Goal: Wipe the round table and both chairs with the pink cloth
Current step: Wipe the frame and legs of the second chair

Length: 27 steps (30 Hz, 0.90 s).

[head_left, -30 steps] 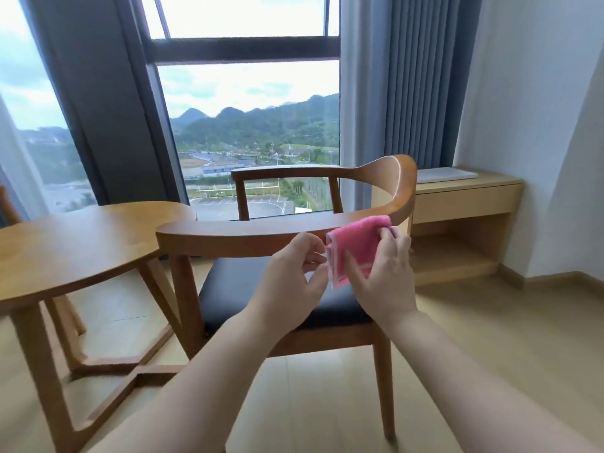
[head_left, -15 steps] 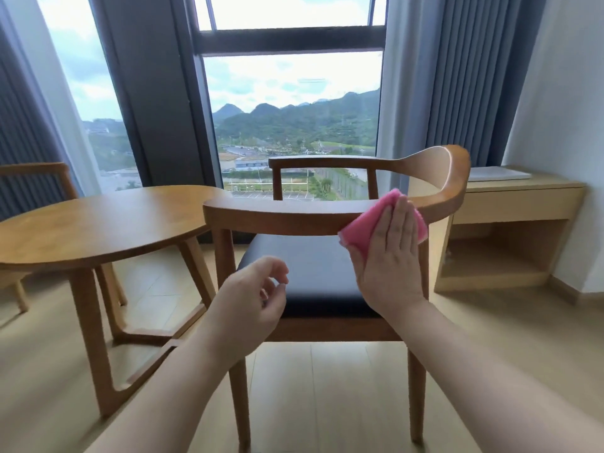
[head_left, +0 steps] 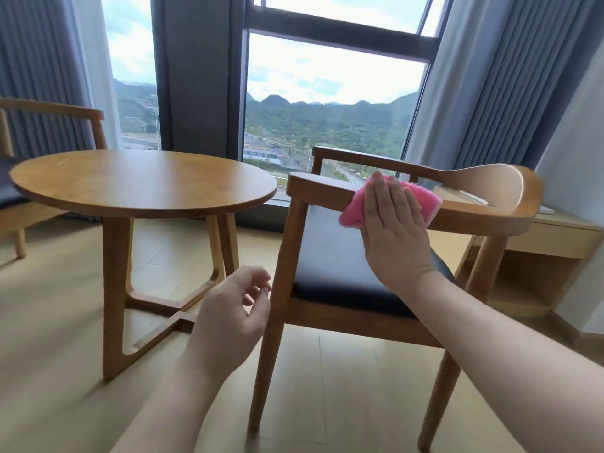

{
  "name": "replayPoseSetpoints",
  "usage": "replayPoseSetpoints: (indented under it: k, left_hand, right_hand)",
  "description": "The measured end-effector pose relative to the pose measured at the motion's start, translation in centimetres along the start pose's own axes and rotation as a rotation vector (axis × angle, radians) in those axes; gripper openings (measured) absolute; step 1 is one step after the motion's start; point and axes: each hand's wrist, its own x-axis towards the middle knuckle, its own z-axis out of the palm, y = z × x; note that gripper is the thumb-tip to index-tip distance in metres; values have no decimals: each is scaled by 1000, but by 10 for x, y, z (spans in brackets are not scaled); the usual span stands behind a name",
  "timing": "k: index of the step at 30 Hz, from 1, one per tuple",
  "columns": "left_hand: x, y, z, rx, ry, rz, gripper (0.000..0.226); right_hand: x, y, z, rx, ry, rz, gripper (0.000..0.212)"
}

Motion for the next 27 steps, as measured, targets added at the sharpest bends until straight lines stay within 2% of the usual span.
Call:
replayPoseSetpoints:
  k: [13,20,24,27]
  left_hand:
    - [0,-49,-16,39,-51,-44,18]
    - [-2,-60,-19,63,-71,-96,17]
    - [-7,-62,-18,109,-152,-86,15]
    - [-12,-65,-22,115,-186,-86,13]
  right_hand:
    - [78,-88,11,-81,-137,-199,59]
    - [75,-94,20,-30,-85,-263,60]
    - [57,-103,34,50,-173,-404,51]
    - [45,-104,41,51,-199,-415,49]
